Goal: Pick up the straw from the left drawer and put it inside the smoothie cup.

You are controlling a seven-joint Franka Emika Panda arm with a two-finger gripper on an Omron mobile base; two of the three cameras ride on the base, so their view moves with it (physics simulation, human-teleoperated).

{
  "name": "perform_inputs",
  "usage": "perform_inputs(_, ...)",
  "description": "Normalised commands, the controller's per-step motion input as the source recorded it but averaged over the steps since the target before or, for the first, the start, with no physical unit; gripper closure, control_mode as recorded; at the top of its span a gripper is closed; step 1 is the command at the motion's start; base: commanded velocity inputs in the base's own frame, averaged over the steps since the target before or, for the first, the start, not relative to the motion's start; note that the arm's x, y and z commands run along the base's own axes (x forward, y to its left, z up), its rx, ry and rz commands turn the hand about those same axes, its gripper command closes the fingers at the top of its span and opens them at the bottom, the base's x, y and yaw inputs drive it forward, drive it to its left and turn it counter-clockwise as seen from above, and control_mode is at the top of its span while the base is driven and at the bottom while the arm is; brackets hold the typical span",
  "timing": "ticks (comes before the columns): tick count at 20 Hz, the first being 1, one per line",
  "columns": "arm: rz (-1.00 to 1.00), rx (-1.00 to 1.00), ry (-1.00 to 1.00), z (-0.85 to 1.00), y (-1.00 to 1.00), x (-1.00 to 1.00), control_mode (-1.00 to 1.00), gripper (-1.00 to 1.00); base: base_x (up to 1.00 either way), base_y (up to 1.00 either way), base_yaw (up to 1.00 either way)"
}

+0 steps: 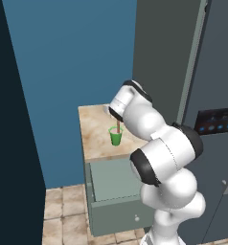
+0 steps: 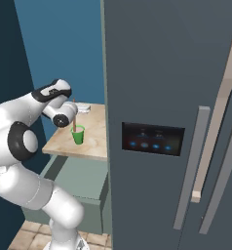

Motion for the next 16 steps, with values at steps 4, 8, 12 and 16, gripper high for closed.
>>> perform_inputs(4,0.00,0.00,0.00,0.00,0.01,0.09,-1.00,1.00,0.00,0.00,0.00)
perform_inputs(8,0.00,0.00,0.00,-0.04,0.00,0.06,-1.00,1.00,0.00,0.00,0.00)
perform_inputs(12,0.00,0.00,-0.01,-0.10,0.00,0.03,-1.00,1.00,0.00,0.00,0.00)
perform_inputs(16,0.00,0.00,-0.01,-0.08,0.00,0.09,-1.00,1.00,0.00,0.00,0.00)
